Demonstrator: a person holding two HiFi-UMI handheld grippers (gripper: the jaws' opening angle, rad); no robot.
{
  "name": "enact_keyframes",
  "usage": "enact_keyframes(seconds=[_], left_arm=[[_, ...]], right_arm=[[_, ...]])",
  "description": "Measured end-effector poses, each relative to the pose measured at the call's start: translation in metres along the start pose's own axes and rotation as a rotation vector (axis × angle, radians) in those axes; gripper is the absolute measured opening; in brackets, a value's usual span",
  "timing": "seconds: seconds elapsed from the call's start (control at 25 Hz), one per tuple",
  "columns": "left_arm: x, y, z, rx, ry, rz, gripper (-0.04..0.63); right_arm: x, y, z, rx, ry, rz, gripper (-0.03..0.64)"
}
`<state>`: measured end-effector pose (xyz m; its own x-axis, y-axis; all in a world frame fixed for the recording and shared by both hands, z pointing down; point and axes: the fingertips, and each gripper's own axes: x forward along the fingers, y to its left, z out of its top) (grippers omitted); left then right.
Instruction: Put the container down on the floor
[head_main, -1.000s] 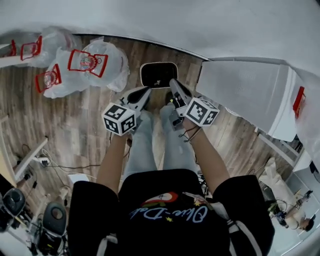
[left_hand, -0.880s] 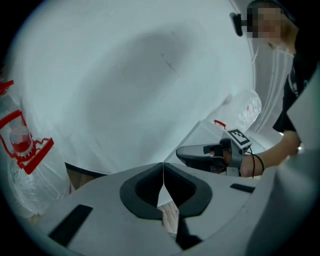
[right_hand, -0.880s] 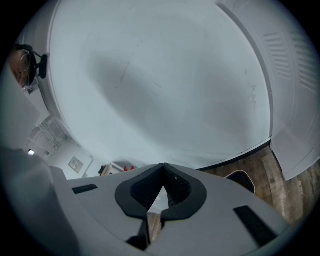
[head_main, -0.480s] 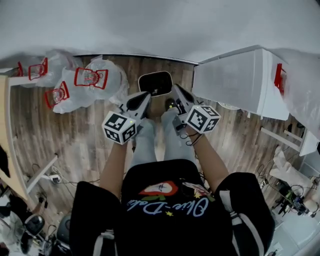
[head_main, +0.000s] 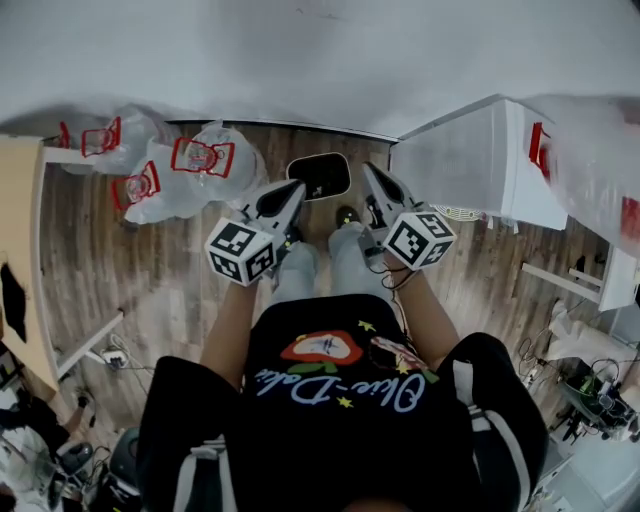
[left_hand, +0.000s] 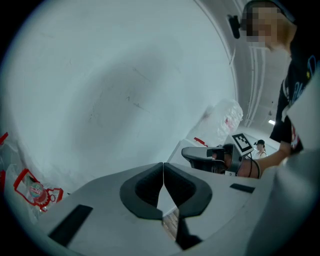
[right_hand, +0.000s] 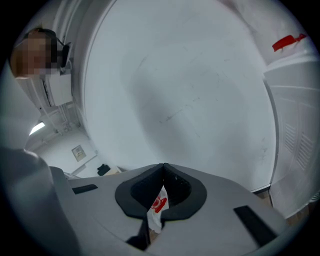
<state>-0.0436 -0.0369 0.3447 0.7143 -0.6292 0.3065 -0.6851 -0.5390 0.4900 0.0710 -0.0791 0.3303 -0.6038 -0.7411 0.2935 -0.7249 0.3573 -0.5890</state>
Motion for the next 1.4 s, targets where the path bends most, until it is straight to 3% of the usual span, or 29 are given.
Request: enact_keyframes(seconds=[0.32,0.64,0.8,1.08,1.4], left_arm=[[-0.027,-0.013,0.049,0.051,-0.057,0.012,0.005],[-0.046,-0.042,0.084,0.194,-0.106,-0.003,0.005],[-0.056,-0.051,0.084,0.174,-0.126,-0.013,0.005],[-0.064,-0.046,0.079,0.087,-0.137,-0.003,0.005],[-0.062,-0.048,0.082,0.098,-0.134,-0.003,0.005]], right_arm=[[-0.006,0.049,0.034,-0.107,-0.018,0.057,0.0],[-0.026,0.081,0.062,-0.119,-0.099,0.082,0.0],[-0.038,0.088,0.067,-0.178,-0.104,0.058,0.0],[-0.046,0.085,0.069,-0.178,-0.104,0.03,0.0],[-0.047,0.084,0.066,-0.233,-0.056,0.02,-0.002]])
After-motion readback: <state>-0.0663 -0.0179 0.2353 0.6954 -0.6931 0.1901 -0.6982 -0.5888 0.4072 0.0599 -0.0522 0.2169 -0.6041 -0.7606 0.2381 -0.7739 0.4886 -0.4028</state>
